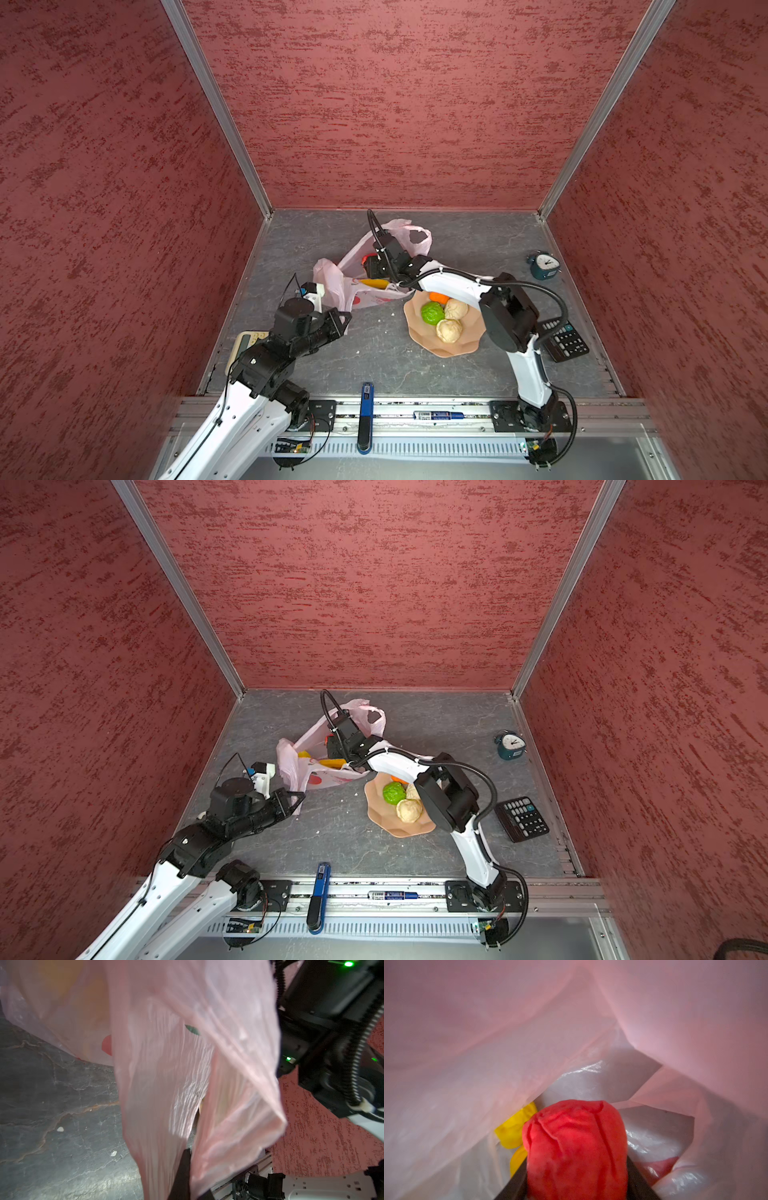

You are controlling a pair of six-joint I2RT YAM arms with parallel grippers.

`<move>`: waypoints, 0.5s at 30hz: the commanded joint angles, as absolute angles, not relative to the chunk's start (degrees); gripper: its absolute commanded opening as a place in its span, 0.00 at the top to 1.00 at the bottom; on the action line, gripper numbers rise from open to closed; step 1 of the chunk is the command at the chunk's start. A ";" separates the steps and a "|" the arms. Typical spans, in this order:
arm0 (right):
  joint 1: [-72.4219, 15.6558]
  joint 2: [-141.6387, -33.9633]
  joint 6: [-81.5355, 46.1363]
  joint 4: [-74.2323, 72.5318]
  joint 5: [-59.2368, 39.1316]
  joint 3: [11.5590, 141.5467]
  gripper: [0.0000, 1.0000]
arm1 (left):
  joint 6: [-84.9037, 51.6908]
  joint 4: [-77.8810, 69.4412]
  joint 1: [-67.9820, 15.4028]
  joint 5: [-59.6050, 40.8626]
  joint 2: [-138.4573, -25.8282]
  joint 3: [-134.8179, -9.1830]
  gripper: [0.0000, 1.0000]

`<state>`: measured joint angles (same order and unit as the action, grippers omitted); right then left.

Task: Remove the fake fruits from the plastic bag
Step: 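Grasp the red fruit inside the bag with the right gripper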

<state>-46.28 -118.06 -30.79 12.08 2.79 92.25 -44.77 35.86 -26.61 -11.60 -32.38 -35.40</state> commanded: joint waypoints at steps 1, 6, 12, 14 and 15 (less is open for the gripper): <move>-46.36 -113.36 -29.36 9.82 0.52 88.23 0.76 | -42.23 30.02 -26.24 -11.29 -33.12 -37.18 0.99; -46.59 -108.46 -28.71 10.23 -1.34 84.48 0.76 | -42.53 29.44 -26.23 -11.43 -32.83 -36.35 0.99; -47.32 -103.40 -26.15 15.61 -4.23 83.78 0.77 | -42.91 27.79 -26.05 -10.74 -33.09 -35.93 0.99; -47.81 -100.80 -24.52 18.28 -4.64 84.02 0.77 | -42.50 26.43 -25.93 -10.56 -34.82 -36.44 0.99; -48.09 -99.08 -23.76 19.88 -4.81 84.19 0.77 | -42.31 25.57 -25.70 -10.51 -35.83 -36.62 0.99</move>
